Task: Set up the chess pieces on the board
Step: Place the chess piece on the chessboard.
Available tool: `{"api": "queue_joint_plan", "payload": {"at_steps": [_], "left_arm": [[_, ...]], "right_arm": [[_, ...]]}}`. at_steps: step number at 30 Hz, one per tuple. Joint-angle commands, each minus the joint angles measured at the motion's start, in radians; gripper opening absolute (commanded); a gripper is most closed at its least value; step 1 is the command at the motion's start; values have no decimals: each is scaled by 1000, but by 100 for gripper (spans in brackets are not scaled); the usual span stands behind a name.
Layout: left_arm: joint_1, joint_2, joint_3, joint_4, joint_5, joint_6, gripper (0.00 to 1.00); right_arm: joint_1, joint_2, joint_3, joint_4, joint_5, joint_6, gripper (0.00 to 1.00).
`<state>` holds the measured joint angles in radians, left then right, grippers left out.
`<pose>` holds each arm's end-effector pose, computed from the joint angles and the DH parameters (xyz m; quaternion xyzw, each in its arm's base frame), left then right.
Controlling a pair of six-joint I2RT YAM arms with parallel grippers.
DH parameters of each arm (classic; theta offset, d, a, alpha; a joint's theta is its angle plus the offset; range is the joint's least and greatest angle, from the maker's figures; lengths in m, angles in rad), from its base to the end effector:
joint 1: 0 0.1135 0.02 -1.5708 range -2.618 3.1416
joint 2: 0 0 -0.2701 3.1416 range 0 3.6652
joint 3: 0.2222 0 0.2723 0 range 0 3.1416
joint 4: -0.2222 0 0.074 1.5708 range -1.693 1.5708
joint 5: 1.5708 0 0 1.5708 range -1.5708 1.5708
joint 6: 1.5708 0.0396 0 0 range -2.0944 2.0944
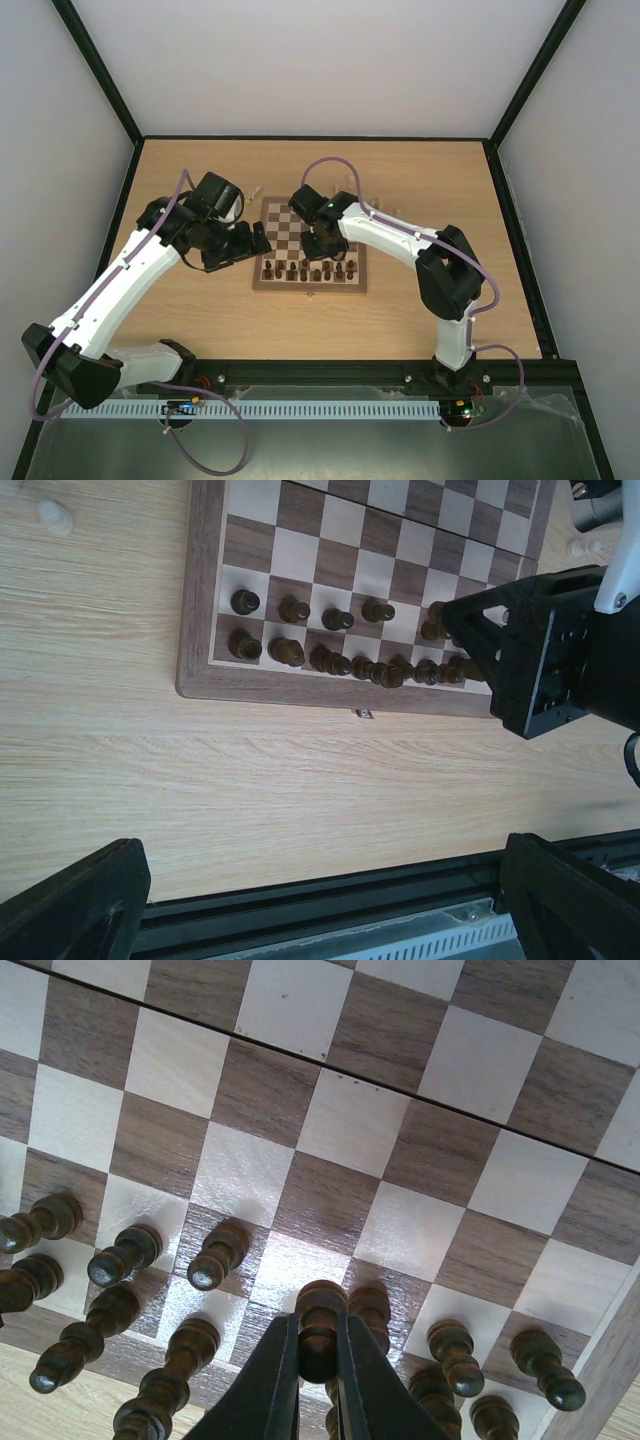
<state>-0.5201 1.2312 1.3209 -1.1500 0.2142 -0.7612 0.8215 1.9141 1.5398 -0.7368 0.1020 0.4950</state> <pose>0.2078 -0.1287 0.3534 -0.0889 0.9583 -0.2330 0.1394 0.2961 0.3124 0.2250 -0.1466 0.9614 0.0999 0.2104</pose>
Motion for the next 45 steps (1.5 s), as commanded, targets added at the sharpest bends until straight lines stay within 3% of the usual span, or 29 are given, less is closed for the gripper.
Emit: {"api": "queue_joint_plan", "payload": {"at_steps": [1,45], "left_arm": [[8,-10,-12,-4,19,19,99],[9,-51,-41,-13,23,13,99]], "right_arm": [[10,37,-11,-13,1,-10,4],[34,80,-29,0,-9,-8,13]]}}
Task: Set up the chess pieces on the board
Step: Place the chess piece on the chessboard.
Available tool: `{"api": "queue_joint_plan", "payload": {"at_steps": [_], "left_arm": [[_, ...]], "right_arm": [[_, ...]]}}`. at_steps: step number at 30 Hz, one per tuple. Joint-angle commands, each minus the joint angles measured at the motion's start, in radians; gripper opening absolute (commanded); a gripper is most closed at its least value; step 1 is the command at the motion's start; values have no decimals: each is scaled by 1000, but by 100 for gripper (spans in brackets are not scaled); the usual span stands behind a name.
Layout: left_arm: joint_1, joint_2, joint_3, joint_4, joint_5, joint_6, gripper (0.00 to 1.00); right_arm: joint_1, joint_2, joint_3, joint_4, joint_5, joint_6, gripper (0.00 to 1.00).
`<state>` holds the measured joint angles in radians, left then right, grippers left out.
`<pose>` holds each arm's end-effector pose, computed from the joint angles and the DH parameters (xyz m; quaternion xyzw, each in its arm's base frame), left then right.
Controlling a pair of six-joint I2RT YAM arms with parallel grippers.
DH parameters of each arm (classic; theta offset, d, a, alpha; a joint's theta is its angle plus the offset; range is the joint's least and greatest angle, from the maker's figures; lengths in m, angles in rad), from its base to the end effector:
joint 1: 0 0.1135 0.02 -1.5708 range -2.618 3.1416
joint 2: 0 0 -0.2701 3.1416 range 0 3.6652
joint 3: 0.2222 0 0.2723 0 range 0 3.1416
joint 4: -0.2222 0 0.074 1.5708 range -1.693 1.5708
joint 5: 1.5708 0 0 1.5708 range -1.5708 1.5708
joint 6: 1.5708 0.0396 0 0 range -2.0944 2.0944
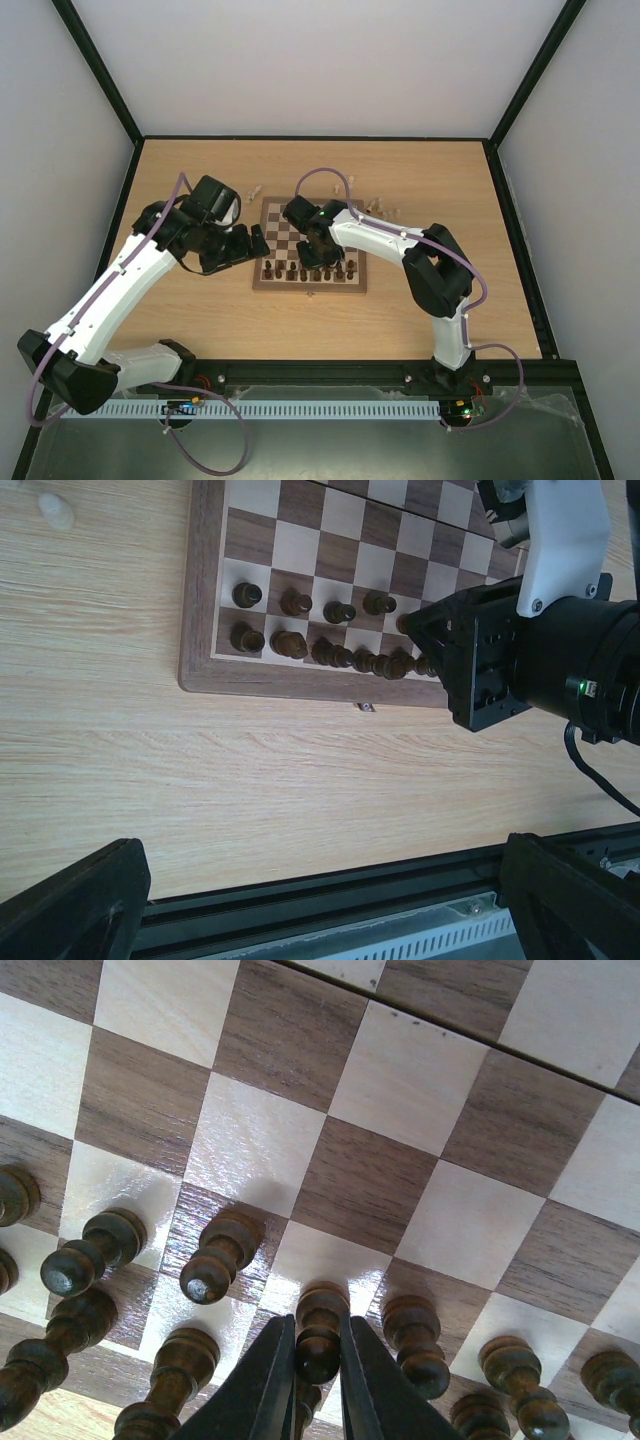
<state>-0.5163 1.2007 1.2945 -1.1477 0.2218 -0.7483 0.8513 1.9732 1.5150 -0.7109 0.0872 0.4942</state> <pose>0.2016 -0.1245 0.3520 -0.0831 0.9577 -0.2364 0.1417 0.2892 0.3248 0.1939 -0.1653 0.9649 0.0908 0.1825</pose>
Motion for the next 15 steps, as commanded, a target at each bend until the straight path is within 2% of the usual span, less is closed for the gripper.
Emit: {"api": "queue_joint_plan", "payload": {"at_steps": [1,15], "left_arm": [[6,-22,-15,-15,16,1,99],[5,-32,-11,-27,13,-1,99]], "right_arm": [[5,21,-4,-27,6,-8,13],[5,31,18,-35,5,-14,13]]}}
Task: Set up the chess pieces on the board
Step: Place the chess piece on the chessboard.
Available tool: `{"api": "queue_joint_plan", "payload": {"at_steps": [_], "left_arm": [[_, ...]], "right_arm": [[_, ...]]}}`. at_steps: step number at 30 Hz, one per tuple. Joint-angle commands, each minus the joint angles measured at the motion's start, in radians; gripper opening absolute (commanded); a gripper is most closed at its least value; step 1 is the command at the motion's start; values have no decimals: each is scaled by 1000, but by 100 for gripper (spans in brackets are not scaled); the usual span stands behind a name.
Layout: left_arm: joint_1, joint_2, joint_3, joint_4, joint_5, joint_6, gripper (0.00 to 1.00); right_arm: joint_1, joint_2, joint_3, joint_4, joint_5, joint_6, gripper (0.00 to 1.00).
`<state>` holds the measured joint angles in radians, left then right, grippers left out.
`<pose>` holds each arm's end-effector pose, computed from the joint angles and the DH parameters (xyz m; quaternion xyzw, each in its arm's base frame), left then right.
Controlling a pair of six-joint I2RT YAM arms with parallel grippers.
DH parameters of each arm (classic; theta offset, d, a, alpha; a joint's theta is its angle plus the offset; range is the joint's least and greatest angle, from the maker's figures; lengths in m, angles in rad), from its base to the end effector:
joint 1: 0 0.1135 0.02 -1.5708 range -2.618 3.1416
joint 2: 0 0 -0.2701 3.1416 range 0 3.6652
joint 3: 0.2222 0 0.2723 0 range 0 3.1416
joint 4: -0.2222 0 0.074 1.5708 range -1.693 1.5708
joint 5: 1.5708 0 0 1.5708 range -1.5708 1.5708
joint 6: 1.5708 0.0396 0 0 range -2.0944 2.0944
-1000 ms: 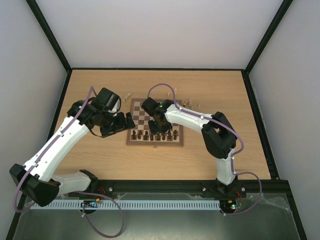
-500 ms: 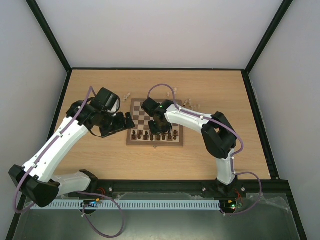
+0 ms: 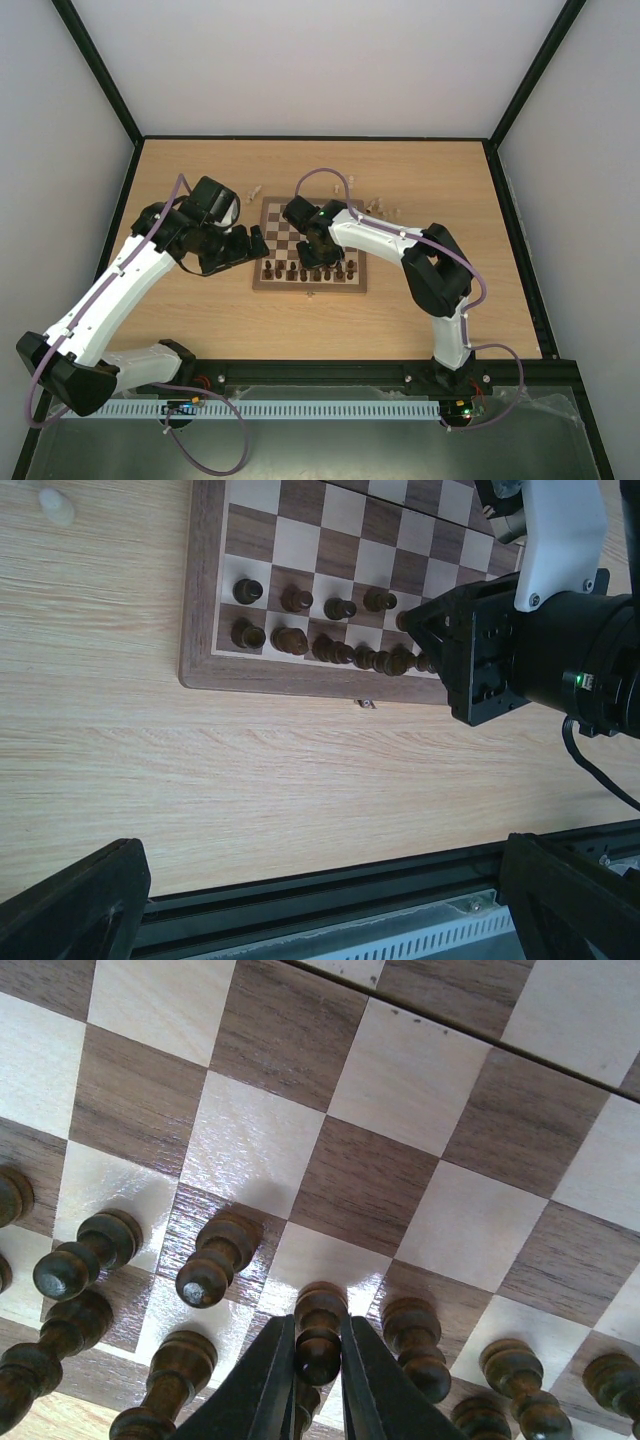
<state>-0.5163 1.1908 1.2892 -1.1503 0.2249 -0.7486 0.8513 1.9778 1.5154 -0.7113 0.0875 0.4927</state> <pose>0.1992 -0.1232 0.3524 -0.0827 0.9573 -0.2382 0.1415 0.2895 0.3251 0.1921 -0.1662 0.9653 0.0891 0.1809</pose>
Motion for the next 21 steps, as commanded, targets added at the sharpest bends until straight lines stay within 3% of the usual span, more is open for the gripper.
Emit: {"api": "queue_joint_plan", "payload": {"at_steps": [1,15,21], "left_arm": [[5,-21,-5,-25,10,1,99],[6,-17,1,-26,11,2,99],[6,0,22,-23,10,0,99]], "right_arm": [[4,27,20,-36,5,-13,14],[4,18,62,-61,24,-17,25],[3,-24,177,-141,73,-12,33]]}}
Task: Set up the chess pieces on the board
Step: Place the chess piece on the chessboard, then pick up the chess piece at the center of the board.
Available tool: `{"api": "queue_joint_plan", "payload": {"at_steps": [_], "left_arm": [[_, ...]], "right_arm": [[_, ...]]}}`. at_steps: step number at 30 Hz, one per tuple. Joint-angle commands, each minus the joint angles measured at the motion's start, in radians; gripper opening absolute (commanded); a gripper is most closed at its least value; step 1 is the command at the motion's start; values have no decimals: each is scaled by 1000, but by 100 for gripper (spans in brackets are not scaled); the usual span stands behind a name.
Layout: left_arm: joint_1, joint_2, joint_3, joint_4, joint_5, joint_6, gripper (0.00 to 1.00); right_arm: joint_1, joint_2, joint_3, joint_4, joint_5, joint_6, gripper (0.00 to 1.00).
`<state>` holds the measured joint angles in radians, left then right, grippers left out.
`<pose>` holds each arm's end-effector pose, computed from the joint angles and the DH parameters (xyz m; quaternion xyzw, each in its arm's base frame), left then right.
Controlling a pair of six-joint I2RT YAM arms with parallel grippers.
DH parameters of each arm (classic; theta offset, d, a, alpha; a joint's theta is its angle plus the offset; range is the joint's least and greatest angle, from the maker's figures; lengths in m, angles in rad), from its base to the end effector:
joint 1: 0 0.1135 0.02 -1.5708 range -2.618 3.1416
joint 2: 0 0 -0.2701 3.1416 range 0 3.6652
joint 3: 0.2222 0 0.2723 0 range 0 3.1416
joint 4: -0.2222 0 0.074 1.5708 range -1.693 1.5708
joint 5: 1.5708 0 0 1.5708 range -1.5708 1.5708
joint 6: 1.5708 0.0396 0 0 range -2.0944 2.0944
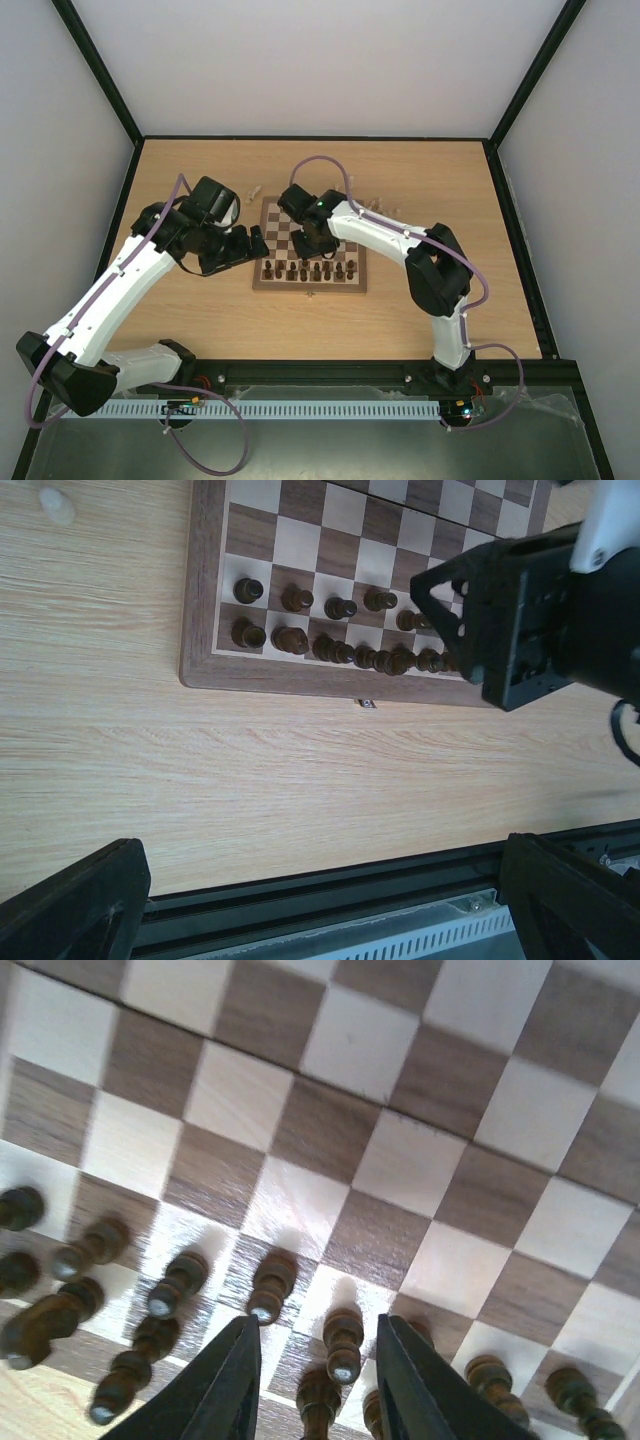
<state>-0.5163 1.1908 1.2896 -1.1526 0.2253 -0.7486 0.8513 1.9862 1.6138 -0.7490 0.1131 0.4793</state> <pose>0.1990 -0.1231 0.3524 -0.0828 0.9575 -0.2378 0.1406 0.2983 0.3336 0.2178 -0.1676 0.9588 0.0940 0.2090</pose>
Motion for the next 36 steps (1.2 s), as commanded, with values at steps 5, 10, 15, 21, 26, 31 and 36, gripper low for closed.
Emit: {"api": "queue_joint_plan", "payload": {"at_steps": [5,10,15,21,26,31,36], "left_arm": [[6,48,70,-15,2,3,99],[6,104,144,-13,-5,5,99],[6,158,237,-51,-43,18,99],[13,235,391,-142,-102,107,99],[23,259,380,-107,-120,189,99],[40,277,334,-50,-16,240,99],[35,252,206,52,138,205,99]], "right_arm": [[-17,-122,121,-164,44,29,49],[-49,-236,71,-208,-8,35,74],[-92,-370,-26,-212,-46,12,99],[-137,-415,-102,-223,-19,14,99],[-242,-357,-114,-185,-32,103,99],[-330,-283,-103,-213,-40,183,100],[-425,-235,-112,-233,9,170,97]]}}
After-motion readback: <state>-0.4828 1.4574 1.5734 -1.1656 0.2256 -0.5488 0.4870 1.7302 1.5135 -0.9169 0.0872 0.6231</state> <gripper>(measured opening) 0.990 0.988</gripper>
